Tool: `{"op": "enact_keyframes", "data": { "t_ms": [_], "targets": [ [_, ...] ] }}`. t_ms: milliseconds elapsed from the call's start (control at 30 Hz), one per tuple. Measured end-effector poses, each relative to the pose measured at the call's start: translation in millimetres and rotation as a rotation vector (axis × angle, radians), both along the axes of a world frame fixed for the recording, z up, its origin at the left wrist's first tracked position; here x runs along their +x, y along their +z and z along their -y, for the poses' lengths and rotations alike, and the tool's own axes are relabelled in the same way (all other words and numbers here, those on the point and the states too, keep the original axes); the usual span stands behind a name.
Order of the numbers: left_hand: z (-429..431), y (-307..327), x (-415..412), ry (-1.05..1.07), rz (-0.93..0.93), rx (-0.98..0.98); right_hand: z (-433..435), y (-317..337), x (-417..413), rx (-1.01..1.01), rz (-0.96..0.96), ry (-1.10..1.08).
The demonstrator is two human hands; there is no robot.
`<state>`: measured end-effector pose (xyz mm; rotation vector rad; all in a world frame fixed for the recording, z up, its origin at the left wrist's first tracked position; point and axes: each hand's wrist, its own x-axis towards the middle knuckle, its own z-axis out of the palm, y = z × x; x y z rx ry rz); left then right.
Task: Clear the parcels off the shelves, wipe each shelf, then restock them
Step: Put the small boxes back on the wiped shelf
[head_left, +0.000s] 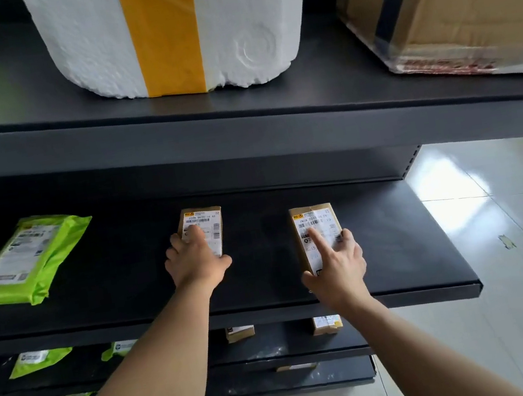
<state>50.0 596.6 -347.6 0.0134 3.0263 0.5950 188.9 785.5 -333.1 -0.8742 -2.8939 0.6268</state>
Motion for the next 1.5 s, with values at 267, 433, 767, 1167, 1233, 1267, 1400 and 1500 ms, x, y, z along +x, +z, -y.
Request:
{"op": "enact_keyframes", "data": {
  "t_ms": [267, 433, 767, 1167, 1233, 1267, 1400, 1500],
  "targets": [
    [1.9, 0.2, -2.4, -0.016, 0.013, -0.001, 2.0, 1.0, -46.2, 0.025, 0.053, -0.028],
    [2.6, -1.2, -1.4, -0.022, -0.015, -0.012, 3.7, -5.2, -62.8, 0.040, 0.109, -0.051],
    [4.9, 0.1, 7.6, -0.061, 0.003, -0.022, 5.6, -7.3, -59.4, 0.116, 0.185, -0.015],
    [34.4, 41.0, 61.1, -0.014, -0.081, 0.249, 26.7, 21.9, -20.3, 0.095, 0.043, 0.129],
    [46.3, 42.3, 74.8, -0.016, -0.081, 0.308, 36.8, 25.3, -11.3, 0.081, 0.019, 0.166],
    [52.7, 42.2, 80.9, -0.013, -0.085, 0.317, 42.0, 26.5, -6.9, 0.074, 0.003, 0.188],
    [80.8, 41.2, 102.1, 0.027, -0.078, 0.347, 66.4, 30.3, 8.4, 0.001, -0.045, 0.290],
    [110.4, 41.5, 113.1, 0.048, -0.070, 0.307, 92.1, 32.8, 16.6, -0.007, -0.047, 0.340]
  ]
}}
